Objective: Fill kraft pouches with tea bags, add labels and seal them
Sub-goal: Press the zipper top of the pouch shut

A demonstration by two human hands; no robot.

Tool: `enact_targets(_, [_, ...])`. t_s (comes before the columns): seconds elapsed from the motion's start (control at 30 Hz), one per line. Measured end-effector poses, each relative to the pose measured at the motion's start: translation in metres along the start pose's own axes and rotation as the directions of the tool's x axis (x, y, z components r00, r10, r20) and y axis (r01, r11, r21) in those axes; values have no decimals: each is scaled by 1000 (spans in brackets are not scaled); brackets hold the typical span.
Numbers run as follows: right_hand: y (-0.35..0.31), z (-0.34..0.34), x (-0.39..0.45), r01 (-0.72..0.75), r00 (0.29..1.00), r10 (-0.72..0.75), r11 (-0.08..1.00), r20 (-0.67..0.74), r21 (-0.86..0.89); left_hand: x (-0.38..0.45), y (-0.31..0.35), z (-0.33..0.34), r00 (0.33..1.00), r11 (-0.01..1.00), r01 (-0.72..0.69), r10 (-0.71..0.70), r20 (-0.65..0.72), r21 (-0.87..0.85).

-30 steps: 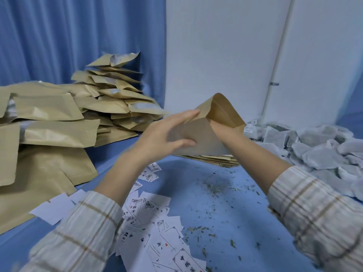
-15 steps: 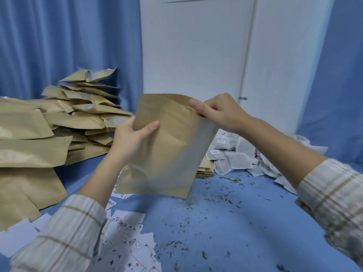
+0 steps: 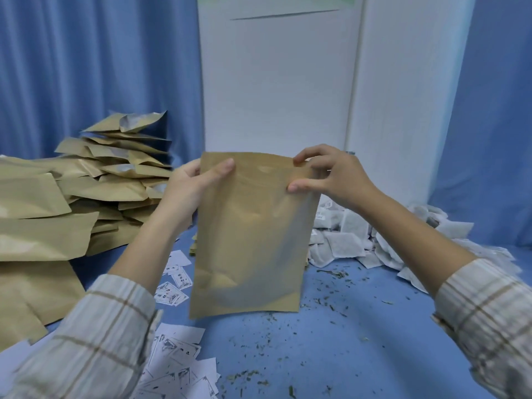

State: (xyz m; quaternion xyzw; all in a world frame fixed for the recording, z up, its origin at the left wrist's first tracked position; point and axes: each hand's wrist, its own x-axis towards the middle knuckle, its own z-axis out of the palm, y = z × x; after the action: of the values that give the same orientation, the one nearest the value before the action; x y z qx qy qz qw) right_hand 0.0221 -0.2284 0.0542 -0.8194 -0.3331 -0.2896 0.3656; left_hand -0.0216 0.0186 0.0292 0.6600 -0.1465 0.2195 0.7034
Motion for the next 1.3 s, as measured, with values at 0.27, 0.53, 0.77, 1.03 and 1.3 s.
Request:
enact_targets(0.27, [7,-25,13,35,997,-44,991,-62,-131,13,-9,12,977,993,-83,97,-189,83])
enact_targets(0.53, [13,-36,20,-77,997,74,992,-38,-101,19,-13,31,972,995,-95,102,-213,43])
enact_targets(0.77, [-8,-33,29,-59,901,186,947,391,-315,6,-22,54,975,980,-188,195,-108,70])
enact_targets(1.03, [-9,-22,31,-1,908,87,979,409,-204,4,-25,51,970,975,-204,213,-114,86])
enact_targets(1.3, [-10,-12,32,0,926,119,949,358,-316,0,-33,46,995,995,-70,65,-79,-68])
